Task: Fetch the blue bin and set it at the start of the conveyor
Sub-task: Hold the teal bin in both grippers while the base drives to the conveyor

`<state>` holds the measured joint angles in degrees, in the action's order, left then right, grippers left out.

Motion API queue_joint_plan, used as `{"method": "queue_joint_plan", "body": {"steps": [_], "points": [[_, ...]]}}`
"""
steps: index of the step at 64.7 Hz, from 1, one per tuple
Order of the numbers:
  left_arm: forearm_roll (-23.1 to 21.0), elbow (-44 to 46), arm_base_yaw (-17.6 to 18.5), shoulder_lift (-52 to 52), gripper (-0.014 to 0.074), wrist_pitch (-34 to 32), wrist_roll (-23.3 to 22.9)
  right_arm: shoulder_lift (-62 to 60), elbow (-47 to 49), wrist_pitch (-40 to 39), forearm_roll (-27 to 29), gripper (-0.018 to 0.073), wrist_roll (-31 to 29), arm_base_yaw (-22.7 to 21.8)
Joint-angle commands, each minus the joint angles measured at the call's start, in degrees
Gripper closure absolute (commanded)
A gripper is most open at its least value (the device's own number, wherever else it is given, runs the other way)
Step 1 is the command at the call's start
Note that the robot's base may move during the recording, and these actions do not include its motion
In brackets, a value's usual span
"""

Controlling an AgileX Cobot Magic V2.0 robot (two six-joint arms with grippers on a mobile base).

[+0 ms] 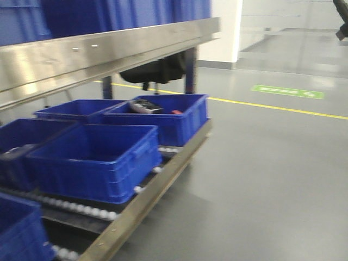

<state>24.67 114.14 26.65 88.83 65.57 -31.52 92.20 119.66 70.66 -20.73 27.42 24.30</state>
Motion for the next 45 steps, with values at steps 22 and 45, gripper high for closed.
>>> {"method": "queue_joint_plan", "body": {"steps": [22,45], "points": [[2.16,0.79,-0.05,-0.96,0.0708,-1.02,-0.07,-0.82,0.88,-0.69,-2.59,0.0724,-0.57,-0.29],[2.16,0.79,-0.05,-0.96,0.0708,-1.02,-0.07,-0.82,0.88,-0.69,-2.59,0.0724,-0.57,-0.29]]}}
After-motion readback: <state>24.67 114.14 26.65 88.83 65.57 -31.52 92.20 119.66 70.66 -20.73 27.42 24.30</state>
